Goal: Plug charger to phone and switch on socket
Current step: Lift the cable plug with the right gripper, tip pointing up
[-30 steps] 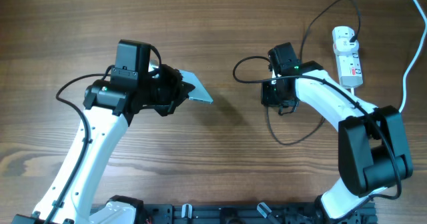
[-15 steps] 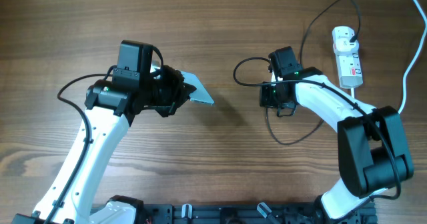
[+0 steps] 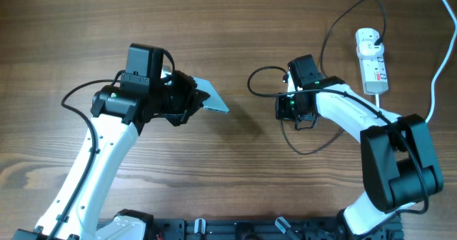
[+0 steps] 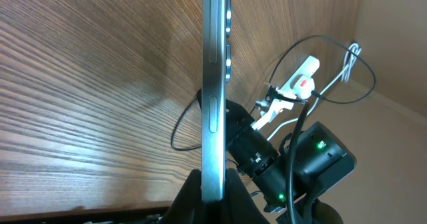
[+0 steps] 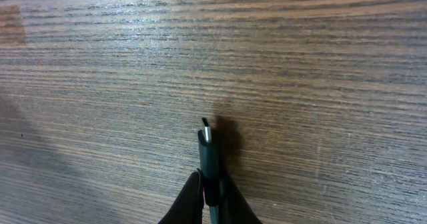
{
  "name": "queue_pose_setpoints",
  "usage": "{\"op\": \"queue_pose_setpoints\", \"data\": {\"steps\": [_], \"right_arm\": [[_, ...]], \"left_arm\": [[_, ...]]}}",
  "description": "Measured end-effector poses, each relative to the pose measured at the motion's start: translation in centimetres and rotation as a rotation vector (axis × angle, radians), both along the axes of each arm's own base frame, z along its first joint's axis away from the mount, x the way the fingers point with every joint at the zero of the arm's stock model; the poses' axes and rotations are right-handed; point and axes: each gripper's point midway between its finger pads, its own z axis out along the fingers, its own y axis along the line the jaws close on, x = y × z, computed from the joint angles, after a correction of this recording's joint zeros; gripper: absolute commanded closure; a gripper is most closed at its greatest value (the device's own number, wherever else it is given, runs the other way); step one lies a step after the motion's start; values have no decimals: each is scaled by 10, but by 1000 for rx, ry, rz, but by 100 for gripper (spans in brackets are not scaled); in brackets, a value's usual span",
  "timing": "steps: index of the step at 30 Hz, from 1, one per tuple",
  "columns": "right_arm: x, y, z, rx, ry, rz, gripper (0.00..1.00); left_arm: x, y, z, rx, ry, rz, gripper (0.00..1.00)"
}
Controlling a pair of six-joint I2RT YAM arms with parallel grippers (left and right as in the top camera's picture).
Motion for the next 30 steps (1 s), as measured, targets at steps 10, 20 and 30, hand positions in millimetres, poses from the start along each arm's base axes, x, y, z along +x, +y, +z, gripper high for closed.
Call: {"op": "queue_pose_setpoints", "data": {"steps": [10,20,30], "right_arm": [[-18,0,1,9,72,2,89],[-22,13,2,87,69,86,96],[-22,14,16,157,59,173,95]], "left_arm": [[0,0,0,0,1,0,96],[0,0,0,0,0,0,96],[14,-3,9,11,-127,-63,96]]}}
